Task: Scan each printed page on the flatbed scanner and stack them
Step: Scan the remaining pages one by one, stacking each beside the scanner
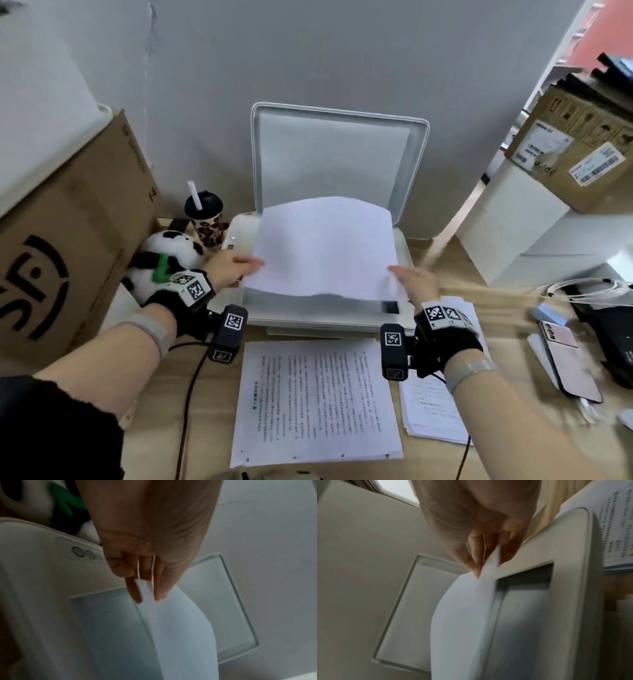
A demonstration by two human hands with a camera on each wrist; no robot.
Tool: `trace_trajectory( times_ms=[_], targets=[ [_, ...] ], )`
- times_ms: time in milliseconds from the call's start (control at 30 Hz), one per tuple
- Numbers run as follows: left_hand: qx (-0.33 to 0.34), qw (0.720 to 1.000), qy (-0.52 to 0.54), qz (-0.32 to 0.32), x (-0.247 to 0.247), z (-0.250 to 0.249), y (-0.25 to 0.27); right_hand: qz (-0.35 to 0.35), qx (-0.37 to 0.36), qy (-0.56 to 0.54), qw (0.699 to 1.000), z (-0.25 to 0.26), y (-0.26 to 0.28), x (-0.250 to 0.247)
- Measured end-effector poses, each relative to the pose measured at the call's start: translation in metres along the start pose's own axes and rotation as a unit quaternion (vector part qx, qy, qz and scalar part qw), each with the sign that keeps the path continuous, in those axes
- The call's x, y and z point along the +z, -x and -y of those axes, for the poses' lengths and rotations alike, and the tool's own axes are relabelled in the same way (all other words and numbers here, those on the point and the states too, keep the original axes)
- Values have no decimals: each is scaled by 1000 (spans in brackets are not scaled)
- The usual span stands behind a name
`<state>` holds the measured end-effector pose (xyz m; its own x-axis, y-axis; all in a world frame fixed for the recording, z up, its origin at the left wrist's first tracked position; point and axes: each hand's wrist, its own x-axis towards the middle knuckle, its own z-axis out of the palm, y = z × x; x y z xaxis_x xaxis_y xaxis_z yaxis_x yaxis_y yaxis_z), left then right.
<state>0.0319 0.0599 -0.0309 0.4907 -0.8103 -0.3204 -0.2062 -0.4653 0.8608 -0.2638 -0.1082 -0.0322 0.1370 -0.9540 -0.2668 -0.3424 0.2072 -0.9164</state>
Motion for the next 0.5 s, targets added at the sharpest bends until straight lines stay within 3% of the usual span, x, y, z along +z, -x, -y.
trace_trajectory(
  times_ms=[200, 300, 400, 500],
  targets=[
    [3, 994, -94, -47, 17, 25, -14, 1, 16, 167, 986, -27, -6, 9],
    [-15, 978, -198, -60, 21, 21, -18, 15, 11, 228, 974, -29, -12, 12],
    [-5, 960, -272, -63, 27, 12, -22, 15, -28, 310, 950, -31, -21, 16],
    [35, 952, -302, -15, 34, 6, -26, 25, -85, 352, 932, -30, -24, 20]
  ],
)
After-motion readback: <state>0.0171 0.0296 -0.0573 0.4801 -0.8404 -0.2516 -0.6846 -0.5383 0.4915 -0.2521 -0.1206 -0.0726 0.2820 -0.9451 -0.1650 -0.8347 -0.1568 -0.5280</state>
